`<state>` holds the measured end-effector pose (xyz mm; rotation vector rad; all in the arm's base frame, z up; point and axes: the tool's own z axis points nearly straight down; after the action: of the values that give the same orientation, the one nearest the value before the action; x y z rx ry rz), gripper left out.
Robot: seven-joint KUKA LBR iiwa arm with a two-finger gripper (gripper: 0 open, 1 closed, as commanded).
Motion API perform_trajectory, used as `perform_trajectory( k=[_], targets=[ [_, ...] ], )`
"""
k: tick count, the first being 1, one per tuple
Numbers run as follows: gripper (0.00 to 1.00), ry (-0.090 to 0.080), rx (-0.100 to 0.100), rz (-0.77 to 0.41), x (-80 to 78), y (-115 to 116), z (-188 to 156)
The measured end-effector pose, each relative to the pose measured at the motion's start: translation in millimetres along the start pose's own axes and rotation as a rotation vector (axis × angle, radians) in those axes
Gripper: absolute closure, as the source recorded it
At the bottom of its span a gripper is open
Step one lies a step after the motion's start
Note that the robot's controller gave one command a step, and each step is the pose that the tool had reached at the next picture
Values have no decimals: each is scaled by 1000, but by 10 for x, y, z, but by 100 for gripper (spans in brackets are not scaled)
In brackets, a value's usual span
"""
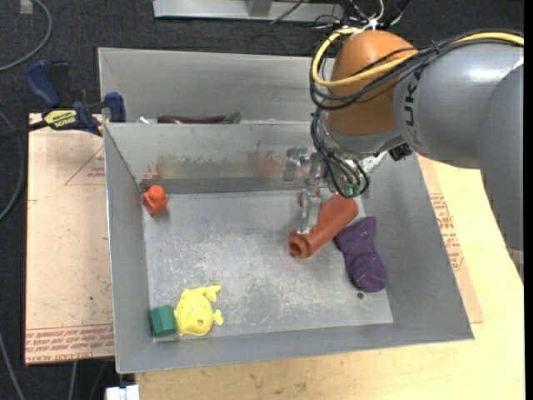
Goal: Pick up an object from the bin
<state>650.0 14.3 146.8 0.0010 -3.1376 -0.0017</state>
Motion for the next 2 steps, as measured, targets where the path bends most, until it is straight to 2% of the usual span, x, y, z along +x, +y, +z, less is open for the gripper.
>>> perform_trajectory(
  k=[1, 2],
  targets=[
    [0, -6, 0, 0, -10, 0, -51],
    [0, -15, -1, -117, 135, -187, 204]
  ],
)
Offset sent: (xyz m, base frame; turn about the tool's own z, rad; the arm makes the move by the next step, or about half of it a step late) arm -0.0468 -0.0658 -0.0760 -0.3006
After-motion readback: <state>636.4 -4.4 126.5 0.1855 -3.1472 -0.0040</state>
